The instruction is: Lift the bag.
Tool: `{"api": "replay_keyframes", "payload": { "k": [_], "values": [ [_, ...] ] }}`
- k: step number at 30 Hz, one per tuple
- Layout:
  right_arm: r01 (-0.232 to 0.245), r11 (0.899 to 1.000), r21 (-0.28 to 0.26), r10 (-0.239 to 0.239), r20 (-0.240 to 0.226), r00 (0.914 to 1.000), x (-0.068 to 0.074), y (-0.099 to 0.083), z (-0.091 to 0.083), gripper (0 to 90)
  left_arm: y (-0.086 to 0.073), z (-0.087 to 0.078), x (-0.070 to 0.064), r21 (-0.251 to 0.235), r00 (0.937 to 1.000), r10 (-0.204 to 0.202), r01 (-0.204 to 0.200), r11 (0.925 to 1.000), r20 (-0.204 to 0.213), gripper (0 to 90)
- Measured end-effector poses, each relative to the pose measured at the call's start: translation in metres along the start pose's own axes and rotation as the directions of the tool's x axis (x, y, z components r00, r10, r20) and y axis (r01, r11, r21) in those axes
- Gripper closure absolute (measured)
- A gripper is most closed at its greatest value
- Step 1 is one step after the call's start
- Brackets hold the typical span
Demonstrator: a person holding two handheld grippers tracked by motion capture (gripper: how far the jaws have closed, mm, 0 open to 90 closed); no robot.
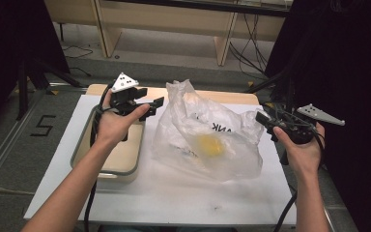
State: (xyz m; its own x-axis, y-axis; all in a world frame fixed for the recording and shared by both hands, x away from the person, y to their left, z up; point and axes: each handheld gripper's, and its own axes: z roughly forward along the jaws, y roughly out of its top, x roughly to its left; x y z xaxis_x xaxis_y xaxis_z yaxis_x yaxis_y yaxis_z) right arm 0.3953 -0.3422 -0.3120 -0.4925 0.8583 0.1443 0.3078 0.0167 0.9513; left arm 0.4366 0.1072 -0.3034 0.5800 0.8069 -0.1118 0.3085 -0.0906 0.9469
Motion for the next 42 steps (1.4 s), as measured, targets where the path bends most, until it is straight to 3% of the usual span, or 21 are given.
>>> {"api": "replay_keyframes", "payload": {
  "k": [5, 14, 25, 32, 42],
  "values": [
    [0.020, 0.999, -0.031, -0.020, 0.006, 0.9998, 0.002, 0.004, -0.006, 37.4, 0.001, -0.001, 0.000, -0.004, 1.0000, -0.001, 0.001, 1.0000, -0.002, 32.1],
    [-0.004, 0.996, -0.091, 0.006, 0.027, 0.9996, -0.004, 0.009, -0.021, 38.0, 0.002, -0.009, 0.003, -0.020, 0.9999, -0.012, 0.012, 0.9997, -0.002, 32.3],
    [-0.005, 0.996, -0.094, 0.010, 0.050, 0.9987, -0.015, -0.004, -0.036, 37.9, -0.014, -0.028, 0.016, 0.004, 0.9998, 0.009, -0.009, 0.9999, -0.020, 30.1],
    [0.022, 0.997, -0.068, -0.020, 0.037, 0.9991, -0.008, -0.017, -0.046, 36.9, -0.029, -0.040, 0.020, 0.022, 0.9994, 0.032, -0.031, 0.9993, -0.015, 29.1],
    [0.060, 0.998, -0.033, -0.060, 0.007, 0.9982, 0.002, -0.030, -0.048, 36.5, -0.039, -0.051, 0.015, 0.043, 0.9973, 0.073, -0.073, 0.9964, 0.007, 27.5]
  ]
}}
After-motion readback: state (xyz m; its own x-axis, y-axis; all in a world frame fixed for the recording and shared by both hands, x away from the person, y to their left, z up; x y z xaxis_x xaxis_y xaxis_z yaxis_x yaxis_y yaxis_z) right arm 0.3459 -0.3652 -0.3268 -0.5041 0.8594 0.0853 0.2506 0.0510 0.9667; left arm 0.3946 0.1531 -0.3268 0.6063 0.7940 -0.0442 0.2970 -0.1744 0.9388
